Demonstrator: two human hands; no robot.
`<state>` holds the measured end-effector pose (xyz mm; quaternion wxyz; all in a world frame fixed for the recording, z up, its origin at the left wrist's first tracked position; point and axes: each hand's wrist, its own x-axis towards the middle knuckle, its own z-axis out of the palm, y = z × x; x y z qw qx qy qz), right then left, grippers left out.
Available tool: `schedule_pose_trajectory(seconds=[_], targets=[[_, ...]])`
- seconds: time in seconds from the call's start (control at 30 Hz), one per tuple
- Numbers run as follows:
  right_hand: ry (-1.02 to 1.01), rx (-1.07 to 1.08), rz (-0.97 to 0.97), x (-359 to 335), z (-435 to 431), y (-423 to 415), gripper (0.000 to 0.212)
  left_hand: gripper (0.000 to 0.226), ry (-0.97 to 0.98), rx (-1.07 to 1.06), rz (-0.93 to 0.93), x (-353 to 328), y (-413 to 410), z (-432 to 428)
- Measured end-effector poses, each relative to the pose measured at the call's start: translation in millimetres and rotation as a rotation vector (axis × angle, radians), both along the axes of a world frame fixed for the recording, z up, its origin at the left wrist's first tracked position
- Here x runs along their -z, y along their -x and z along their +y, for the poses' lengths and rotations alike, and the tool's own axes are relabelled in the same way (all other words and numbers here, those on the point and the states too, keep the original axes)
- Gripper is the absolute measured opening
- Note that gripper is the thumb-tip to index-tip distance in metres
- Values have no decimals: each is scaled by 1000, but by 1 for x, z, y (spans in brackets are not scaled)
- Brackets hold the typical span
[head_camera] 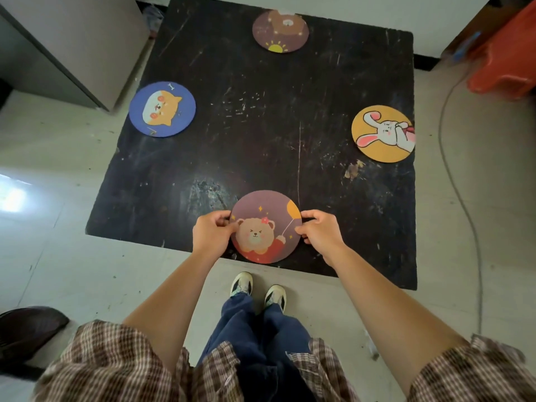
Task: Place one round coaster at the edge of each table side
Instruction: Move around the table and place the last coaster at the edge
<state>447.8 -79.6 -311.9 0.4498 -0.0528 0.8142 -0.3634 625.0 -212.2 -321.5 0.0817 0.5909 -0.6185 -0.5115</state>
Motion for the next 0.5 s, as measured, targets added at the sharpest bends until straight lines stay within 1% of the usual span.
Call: schedule_pose_trajectory(seconds=[0.1, 0.23, 0.33, 0.5], targets=[[-13, 26, 47, 3, -2, -7, 35, 32, 6, 43, -20, 0, -5, -2], [-28, 39, 101, 5, 0, -13, 35, 30, 41, 93, -49, 0, -7, -3], [-40, 7, 166, 6, 1, -17, 32, 31, 79, 132, -82, 1, -9, -2], [-67, -52, 253, 6, -1, -20, 26, 37, 85, 143, -107, 3, -10, -3]])
